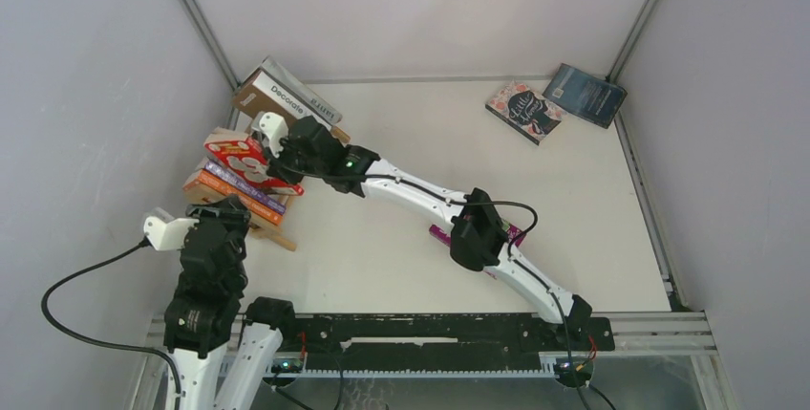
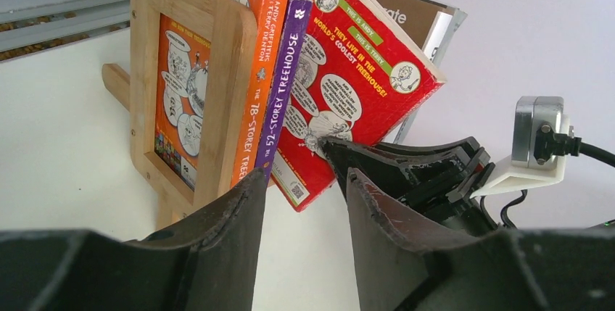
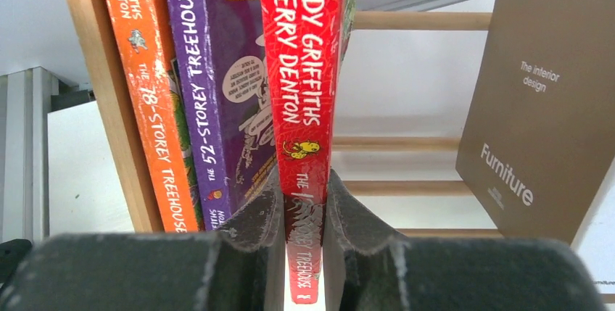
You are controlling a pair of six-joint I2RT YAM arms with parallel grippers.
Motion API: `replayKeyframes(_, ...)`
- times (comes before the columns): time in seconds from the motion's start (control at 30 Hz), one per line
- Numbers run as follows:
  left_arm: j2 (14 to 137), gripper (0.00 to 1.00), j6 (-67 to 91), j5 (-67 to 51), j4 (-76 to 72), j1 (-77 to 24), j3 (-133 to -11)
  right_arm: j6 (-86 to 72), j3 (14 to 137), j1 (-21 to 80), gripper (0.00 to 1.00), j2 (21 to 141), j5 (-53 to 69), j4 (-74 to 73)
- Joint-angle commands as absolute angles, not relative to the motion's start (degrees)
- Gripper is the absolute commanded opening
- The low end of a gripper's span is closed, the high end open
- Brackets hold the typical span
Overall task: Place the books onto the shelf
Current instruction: Place the book on the shelf.
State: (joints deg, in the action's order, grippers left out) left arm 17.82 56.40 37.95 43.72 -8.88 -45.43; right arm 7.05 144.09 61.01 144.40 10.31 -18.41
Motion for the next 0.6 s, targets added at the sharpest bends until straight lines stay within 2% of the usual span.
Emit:
replayKeyframes(0.0,17.67,0.49,54.41,39.37,40.75,-9.14,-44.15,5.88,147.88,62.11,0.0,143.64,10.99,-12.13)
replayKeyframes(0.37,16.42,0.51,55.52,39.22,40.25,-9.14,-41.84,5.7,146.54,62.94,0.0,143.95,10.04,-13.48)
replayKeyframes(0.4,16.31,0.52,55.7,39.2,40.23,-9.14,-41.65,5.58,146.5,63.05,0.06,144.01,9.9,-13.63)
replayKeyframes(0.5,15.95,0.55,55.91,39.05,40.32,-9.14,-41.16,5.22,146.0,63.43,0.41,144.04,9.47,-13.5)
replayKeyframes(0.57,15.75,0.57,56.06,38.95,40.48,-9.14,-40.85,5.06,145.84,63.58,0.56,144.13,9.45,-13.65)
